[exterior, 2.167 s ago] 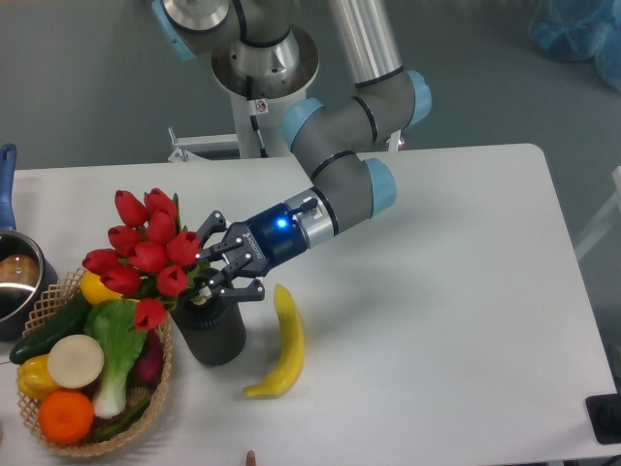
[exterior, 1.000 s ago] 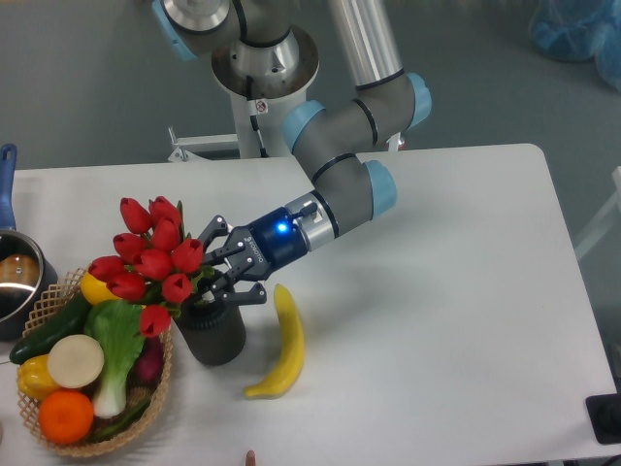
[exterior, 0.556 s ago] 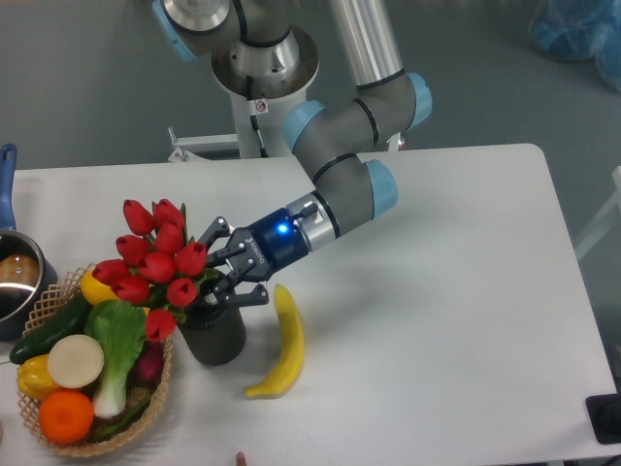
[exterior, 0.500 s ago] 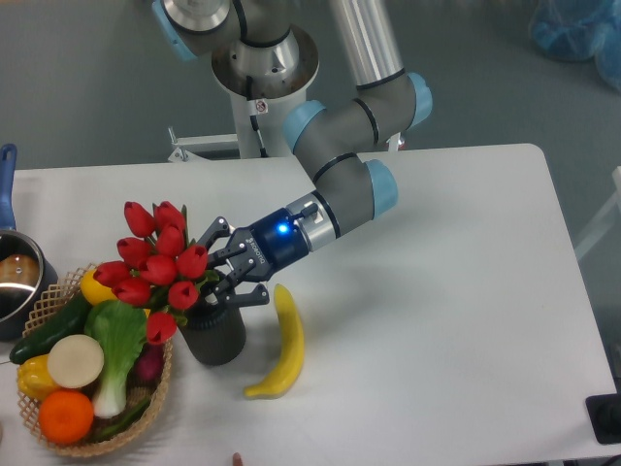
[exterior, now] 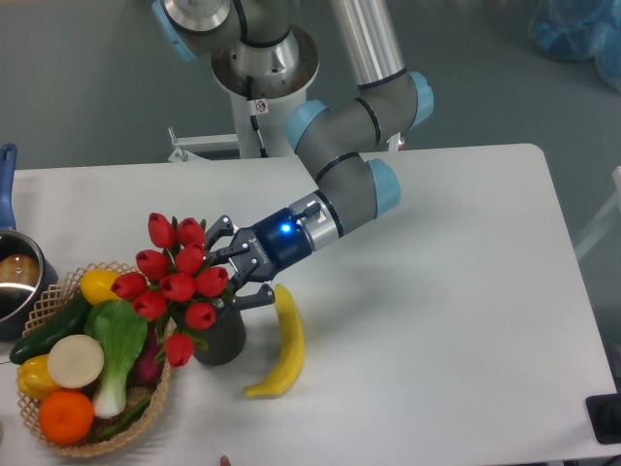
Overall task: Insert the flowers into the vase
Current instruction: 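Push the tulip stems further down into the vase, then open the gripper to release the tulips and pull back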
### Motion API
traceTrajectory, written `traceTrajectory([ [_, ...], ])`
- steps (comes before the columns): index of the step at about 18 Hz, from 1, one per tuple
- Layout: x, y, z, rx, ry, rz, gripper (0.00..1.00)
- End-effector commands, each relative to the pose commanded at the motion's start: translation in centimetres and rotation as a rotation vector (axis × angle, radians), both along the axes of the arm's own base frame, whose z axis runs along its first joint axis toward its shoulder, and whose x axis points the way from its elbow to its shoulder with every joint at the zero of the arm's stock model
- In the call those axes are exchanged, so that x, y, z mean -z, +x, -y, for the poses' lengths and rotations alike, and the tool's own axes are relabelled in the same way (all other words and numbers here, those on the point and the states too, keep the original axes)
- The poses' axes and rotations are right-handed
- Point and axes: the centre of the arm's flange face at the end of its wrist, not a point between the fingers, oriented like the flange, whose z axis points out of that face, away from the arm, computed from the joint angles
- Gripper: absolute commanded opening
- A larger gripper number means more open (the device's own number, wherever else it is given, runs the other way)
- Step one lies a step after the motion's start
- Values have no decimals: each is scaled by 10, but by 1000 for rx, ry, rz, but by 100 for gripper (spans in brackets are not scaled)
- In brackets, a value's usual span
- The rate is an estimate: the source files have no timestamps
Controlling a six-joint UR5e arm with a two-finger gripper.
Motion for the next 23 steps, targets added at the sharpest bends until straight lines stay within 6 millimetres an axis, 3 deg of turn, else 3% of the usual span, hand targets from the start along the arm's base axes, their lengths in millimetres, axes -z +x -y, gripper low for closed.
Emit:
traceTrajectory([
  [2,0,0,0,0,2,-2,69],
  [3,-1,-1,0,-1,3,-4,79],
  [4,-4,-5,1,-6,6,-9,96],
  [5,-7,-9,2,-12,6,-11,100],
  [11,-21,-23,5,-33,17,-29,100],
  [18,-83,-41,27,-83,-57,-202,100],
  [23,-109,-40,45,-118,-200,-357,100],
])
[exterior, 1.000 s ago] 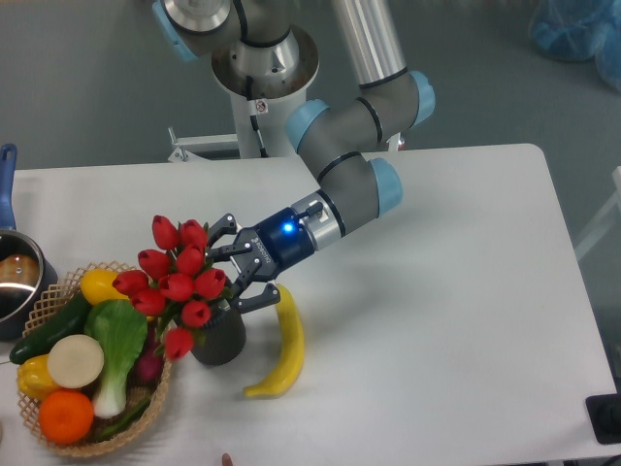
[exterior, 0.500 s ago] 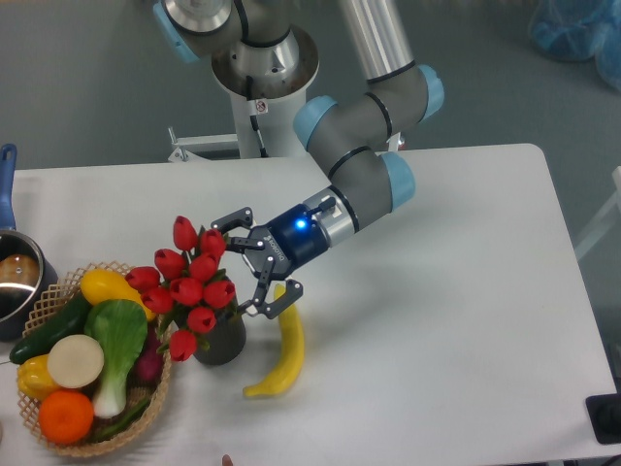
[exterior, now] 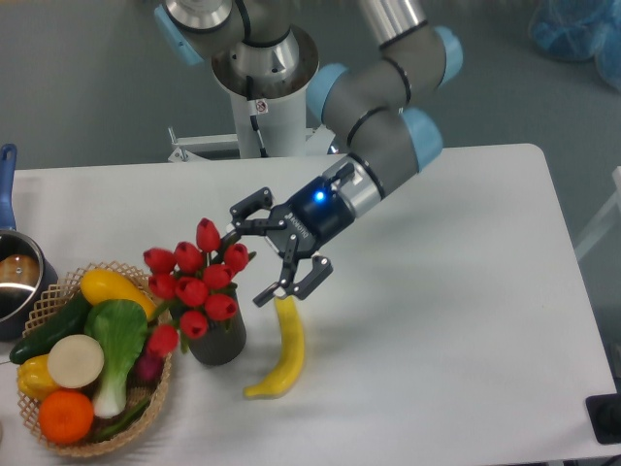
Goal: Insert the flowers into the vase
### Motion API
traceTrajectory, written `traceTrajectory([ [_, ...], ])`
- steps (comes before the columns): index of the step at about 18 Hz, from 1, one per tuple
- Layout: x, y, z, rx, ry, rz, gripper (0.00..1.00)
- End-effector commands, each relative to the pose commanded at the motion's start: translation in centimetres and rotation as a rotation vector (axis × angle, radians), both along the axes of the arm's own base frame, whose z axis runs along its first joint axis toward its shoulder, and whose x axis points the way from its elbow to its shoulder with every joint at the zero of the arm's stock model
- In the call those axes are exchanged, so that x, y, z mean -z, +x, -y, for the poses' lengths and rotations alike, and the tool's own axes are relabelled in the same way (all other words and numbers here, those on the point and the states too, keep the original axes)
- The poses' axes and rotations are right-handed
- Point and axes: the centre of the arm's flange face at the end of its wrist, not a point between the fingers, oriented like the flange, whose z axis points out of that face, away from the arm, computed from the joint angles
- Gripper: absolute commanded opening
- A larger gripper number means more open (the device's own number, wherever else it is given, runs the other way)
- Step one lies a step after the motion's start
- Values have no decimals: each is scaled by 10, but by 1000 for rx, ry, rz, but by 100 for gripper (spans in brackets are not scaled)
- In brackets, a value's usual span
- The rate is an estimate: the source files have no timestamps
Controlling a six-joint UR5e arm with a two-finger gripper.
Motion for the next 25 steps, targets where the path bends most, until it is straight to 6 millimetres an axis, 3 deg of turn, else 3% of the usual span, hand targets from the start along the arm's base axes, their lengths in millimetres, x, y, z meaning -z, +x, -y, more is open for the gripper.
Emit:
traceTrajectory([
  [5,-26,-2,13,-63,-40,-1,100],
  [9,-60,-16,33,-151,-204,-218,100],
  [17,-88,6,72,-227,-490,-506,100],
  [22,-104,31,68,-193,-591,-638,100],
  [25,-109,35,68,-197,-593,-653,100],
])
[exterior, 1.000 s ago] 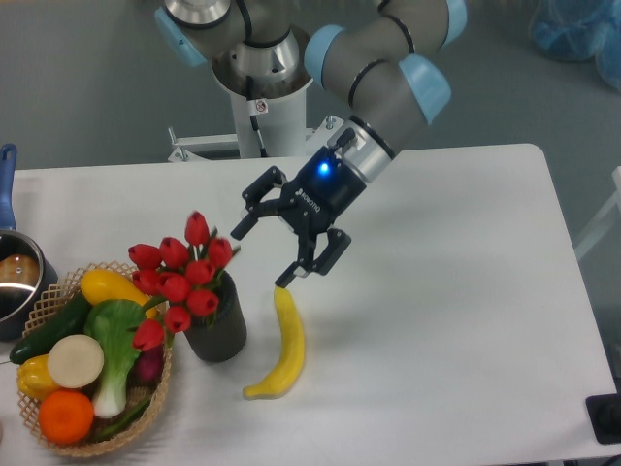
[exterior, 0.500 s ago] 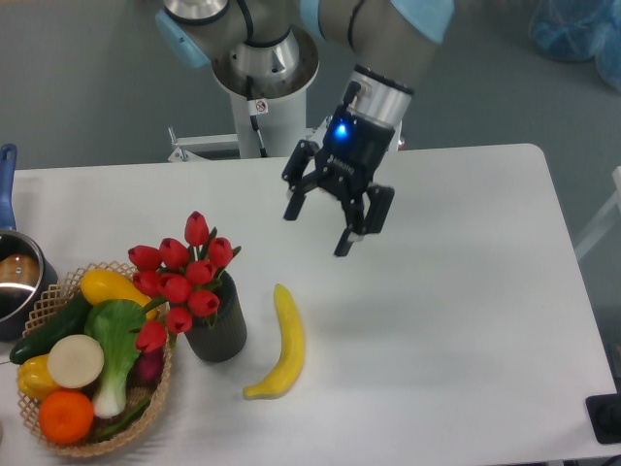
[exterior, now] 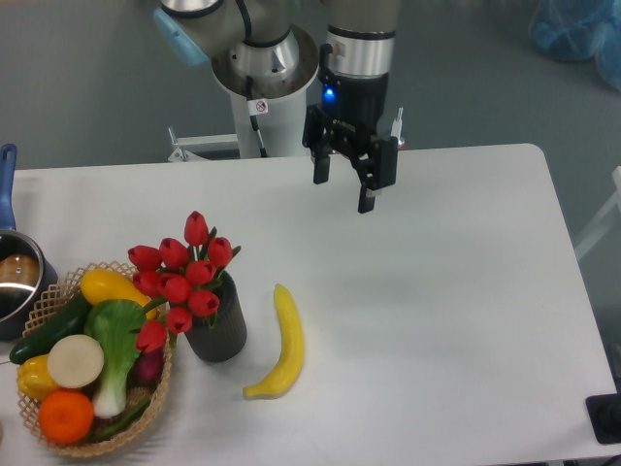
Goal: Insert the flowers into the vase
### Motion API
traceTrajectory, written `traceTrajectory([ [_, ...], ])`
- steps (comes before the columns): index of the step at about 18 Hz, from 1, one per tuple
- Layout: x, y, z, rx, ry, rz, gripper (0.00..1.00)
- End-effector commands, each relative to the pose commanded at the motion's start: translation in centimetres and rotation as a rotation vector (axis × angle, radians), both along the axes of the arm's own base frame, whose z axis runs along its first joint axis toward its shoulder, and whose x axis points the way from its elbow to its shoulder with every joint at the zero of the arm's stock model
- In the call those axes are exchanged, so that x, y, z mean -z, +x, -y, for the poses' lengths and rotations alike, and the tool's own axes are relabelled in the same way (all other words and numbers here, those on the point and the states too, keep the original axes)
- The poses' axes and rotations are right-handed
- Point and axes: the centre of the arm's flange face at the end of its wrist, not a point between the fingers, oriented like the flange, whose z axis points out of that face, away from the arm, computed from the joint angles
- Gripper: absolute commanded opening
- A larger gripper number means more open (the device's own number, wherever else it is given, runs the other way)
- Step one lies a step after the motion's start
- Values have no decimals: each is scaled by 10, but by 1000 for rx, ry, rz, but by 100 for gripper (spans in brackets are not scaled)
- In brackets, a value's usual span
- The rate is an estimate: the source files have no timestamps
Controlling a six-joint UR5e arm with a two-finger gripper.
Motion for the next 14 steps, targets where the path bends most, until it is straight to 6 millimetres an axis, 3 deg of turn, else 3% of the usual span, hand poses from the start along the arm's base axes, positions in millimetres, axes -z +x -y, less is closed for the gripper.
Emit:
traceTrajectory([
  [6,1,12,9,-15,-36,-23,100],
  [14,1,4,10,-51,-77,-48,100],
])
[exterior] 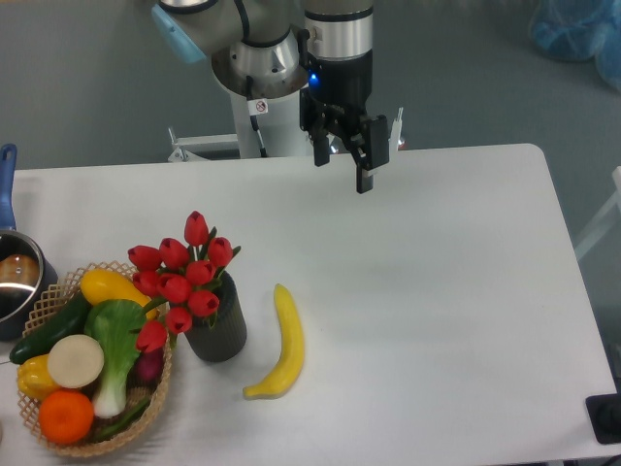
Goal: Insert the flowers into the vase
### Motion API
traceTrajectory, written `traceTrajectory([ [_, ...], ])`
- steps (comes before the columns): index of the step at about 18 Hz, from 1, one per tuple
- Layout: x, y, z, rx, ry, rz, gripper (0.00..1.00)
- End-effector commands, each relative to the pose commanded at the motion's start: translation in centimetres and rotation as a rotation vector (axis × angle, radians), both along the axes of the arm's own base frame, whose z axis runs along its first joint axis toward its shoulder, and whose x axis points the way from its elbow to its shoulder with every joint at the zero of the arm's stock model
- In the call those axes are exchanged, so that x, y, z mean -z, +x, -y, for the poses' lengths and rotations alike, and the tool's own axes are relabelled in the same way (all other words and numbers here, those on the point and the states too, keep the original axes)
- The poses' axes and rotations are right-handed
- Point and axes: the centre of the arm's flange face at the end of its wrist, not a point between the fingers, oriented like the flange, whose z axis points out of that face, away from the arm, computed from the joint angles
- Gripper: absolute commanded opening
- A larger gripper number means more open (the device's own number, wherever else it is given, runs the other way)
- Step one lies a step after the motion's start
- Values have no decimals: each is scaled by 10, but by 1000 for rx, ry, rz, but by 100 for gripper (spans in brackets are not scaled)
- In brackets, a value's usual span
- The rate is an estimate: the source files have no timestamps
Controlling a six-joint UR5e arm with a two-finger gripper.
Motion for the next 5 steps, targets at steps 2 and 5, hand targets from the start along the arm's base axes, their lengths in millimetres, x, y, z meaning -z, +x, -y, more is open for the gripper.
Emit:
traceTrajectory([
  [2,1,0,1,2,2,0,100],
  [5,1,0,0,3,3,1,100],
])
